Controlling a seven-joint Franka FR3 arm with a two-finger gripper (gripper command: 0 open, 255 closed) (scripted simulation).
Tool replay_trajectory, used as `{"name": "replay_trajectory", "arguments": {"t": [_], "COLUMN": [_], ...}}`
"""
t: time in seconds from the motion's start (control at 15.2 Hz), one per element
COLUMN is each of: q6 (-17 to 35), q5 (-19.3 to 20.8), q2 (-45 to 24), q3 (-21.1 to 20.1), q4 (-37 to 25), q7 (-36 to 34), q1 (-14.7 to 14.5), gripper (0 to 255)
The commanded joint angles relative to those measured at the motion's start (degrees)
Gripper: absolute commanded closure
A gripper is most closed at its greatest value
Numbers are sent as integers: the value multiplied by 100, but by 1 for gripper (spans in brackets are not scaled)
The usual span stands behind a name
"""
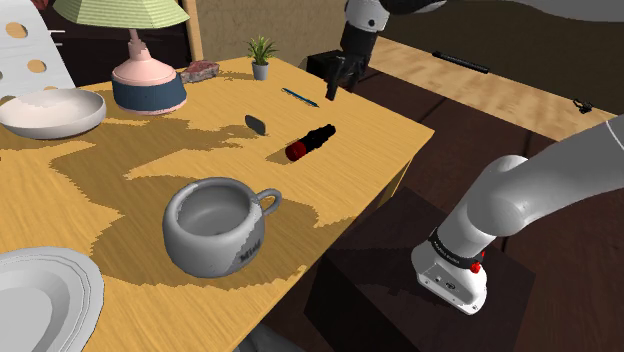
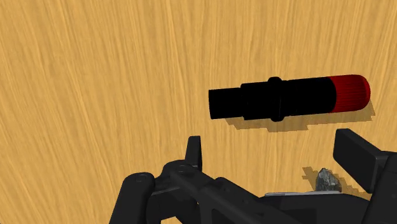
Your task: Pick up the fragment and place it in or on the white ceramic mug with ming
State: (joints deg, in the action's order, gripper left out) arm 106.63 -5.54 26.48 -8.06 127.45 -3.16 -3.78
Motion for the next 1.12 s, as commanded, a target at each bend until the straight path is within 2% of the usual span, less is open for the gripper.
{"name": "replay_trajectory", "arguments": {"t": [0.0,0.46,1.06], "q6": [288,969,1367], "q5": [3,227,944], "q2": [-356,-1711,-3657], "q3": [-135,-599,-909], "q4": [-97,-839,-2380], "q7": [-173,-903,-1910], "q1": [-16,-91,-377], "gripper": [0,0,0]}}
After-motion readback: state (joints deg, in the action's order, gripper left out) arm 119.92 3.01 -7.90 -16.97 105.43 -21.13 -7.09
